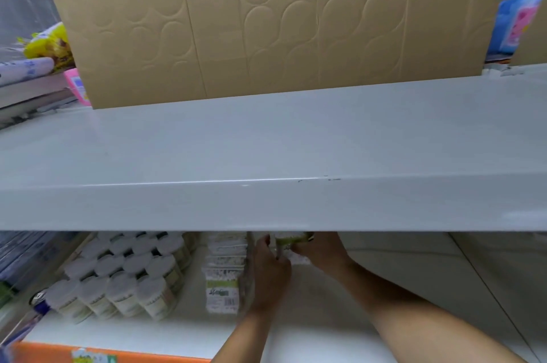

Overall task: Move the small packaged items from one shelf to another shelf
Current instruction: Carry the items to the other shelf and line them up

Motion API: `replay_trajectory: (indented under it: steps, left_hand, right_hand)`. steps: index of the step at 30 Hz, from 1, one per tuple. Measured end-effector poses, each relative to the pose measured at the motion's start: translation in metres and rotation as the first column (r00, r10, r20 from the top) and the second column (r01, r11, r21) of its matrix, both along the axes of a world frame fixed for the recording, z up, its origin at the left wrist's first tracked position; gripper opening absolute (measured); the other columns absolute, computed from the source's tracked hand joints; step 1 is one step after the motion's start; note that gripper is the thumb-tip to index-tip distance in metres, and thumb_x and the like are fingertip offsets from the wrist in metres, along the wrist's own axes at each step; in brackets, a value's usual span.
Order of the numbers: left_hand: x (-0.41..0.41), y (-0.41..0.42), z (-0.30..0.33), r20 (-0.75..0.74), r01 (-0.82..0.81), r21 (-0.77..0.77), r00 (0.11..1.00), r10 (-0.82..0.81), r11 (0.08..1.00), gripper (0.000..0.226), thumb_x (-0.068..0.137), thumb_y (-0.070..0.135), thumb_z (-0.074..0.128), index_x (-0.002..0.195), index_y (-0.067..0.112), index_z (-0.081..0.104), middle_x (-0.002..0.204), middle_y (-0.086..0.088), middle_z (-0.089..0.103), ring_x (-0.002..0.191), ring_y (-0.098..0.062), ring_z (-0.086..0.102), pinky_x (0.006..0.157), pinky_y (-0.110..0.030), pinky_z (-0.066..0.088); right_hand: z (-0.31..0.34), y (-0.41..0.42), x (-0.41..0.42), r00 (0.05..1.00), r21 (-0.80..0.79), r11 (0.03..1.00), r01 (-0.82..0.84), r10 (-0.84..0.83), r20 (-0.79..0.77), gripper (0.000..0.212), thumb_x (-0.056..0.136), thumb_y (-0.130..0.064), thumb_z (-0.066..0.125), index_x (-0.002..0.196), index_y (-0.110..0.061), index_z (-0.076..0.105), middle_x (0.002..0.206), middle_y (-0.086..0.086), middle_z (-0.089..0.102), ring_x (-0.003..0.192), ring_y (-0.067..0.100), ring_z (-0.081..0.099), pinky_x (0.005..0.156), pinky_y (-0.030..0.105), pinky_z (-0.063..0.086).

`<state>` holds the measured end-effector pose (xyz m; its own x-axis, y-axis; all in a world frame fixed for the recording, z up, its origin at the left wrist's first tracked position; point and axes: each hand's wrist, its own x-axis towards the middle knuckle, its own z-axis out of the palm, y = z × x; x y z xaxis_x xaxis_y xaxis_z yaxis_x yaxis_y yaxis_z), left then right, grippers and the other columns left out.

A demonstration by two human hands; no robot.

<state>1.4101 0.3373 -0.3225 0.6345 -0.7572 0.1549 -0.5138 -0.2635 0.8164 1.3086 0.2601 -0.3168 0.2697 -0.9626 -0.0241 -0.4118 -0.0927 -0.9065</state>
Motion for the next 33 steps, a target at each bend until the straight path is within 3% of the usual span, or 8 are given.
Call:
replay_trajectory:
  steps: [3, 8, 10, 12, 15, 20, 25, 33]
  left_hand:
    - [-0.001, 0.002, 0.004, -0.077, 0.024, 0.019, 0.997, -0.022, 1.000, 0.030, 0.098, 0.022, 0.054, 0.126, 0.013, 0.057, 0.119, 0.000, 0.064, 0.112, -0.017, 0.058, 0.089, -0.022, 0.039]
    - [-0.006, 0.014, 0.007, -0.124, 0.082, 0.037, 0.989, -0.077, 0.996, 0.058, 0.087, -0.005, 0.050, 0.142, 0.009, 0.040, 0.130, -0.006, 0.057, 0.125, -0.021, 0.051, 0.097, -0.018, 0.035]
    - [-0.009, 0.015, 0.007, -0.110, 0.100, 0.069, 0.990, -0.092, 0.993, 0.053, 0.082, -0.008, 0.048, 0.133, 0.005, 0.052, 0.124, -0.009, 0.060, 0.120, -0.023, 0.055, 0.097, -0.021, 0.040]
    - [-0.012, 0.014, 0.006, -0.140, 0.098, 0.044, 0.986, -0.091, 0.994, 0.043, 0.079, -0.011, 0.047, 0.119, 0.000, 0.060, 0.114, -0.015, 0.063, 0.110, -0.029, 0.061, 0.095, -0.033, 0.049]
    - [-0.018, 0.014, 0.001, -0.188, 0.022, 0.012, 0.982, -0.019, 1.000, 0.033, 0.078, -0.012, 0.048, 0.109, -0.005, 0.056, 0.109, -0.019, 0.059, 0.106, -0.031, 0.058, 0.095, -0.043, 0.049]
    - [-0.028, 0.022, -0.005, -0.075, 0.087, 0.108, 0.994, -0.079, 0.990, 0.030, 0.080, -0.005, 0.049, 0.103, 0.009, 0.062, 0.104, -0.005, 0.061, 0.102, -0.024, 0.060, 0.088, -0.036, 0.050]
    - [-0.045, 0.022, -0.003, 0.151, 0.255, 0.319, 0.937, -0.314, 0.913, 0.028, 0.091, 0.014, 0.051, 0.113, 0.022, 0.067, 0.117, 0.002, 0.066, 0.109, -0.015, 0.061, 0.091, -0.026, 0.048]
    - [-0.112, 0.014, 0.012, 0.239, 0.431, 0.405, 0.801, -0.549, 0.806, 0.025, 0.091, 0.019, 0.050, 0.111, 0.027, 0.062, 0.117, 0.004, 0.065, 0.109, -0.016, 0.060, 0.089, -0.025, 0.046]
  right_hand:
    - [-0.005, -0.001, 0.004, 0.998, -0.037, 0.998, 0.045, -0.046, -0.035, 0.036, 0.070, -0.007, 0.081, 0.056, -0.021, 0.051, 0.054, -0.007, 0.047, 0.052, 0.003, 0.047, 0.045, 0.010, 0.030]
    - [-0.005, -0.002, 0.009, 0.993, -0.101, 0.994, 0.044, -0.054, -0.105, 0.015, 0.070, -0.010, 0.079, 0.065, -0.007, 0.065, 0.065, 0.008, 0.064, 0.062, 0.015, 0.062, 0.047, 0.016, 0.035]
    - [-0.007, -0.003, 0.009, 0.996, -0.115, 0.992, 0.056, -0.063, -0.060, 0.018, 0.068, -0.008, 0.080, 0.062, -0.013, 0.063, 0.063, 0.003, 0.064, 0.064, 0.018, 0.064, 0.047, 0.015, 0.038]
    - [-0.009, -0.002, 0.007, 0.995, -0.105, 0.990, 0.097, -0.099, -0.013, 0.028, 0.066, -0.012, 0.085, 0.069, -0.018, 0.058, 0.072, 0.000, 0.060, 0.071, 0.020, 0.062, 0.058, 0.027, 0.049]
    - [-0.014, 0.001, 0.001, 0.993, -0.054, 0.993, 0.107, -0.110, -0.053, 0.058, 0.069, -0.028, 0.088, 0.112, -0.009, 0.054, 0.108, 0.007, 0.051, 0.098, 0.023, 0.056, 0.086, 0.038, 0.052]
    - [-0.016, 0.002, -0.029, 0.961, -0.111, 0.992, 0.052, -0.080, -0.264, 0.052, 0.086, -0.044, 0.070, 0.121, -0.009, 0.054, 0.122, 0.010, 0.053, 0.110, 0.024, 0.056, 0.093, 0.034, 0.048]
    - [-0.006, 0.009, -0.085, 0.754, -0.118, 0.964, -0.240, 0.109, -0.648, 0.046, 0.089, -0.039, 0.063, 0.127, -0.016, 0.053, 0.131, 0.007, 0.049, 0.117, 0.024, 0.052, 0.095, 0.033, 0.048]
    - [0.017, 0.032, -0.182, 0.713, 0.066, 0.959, -0.275, 0.250, -0.655, 0.038, 0.091, -0.032, 0.064, 0.127, -0.024, 0.058, 0.131, -0.001, 0.056, 0.113, 0.015, 0.056, 0.093, 0.026, 0.046]
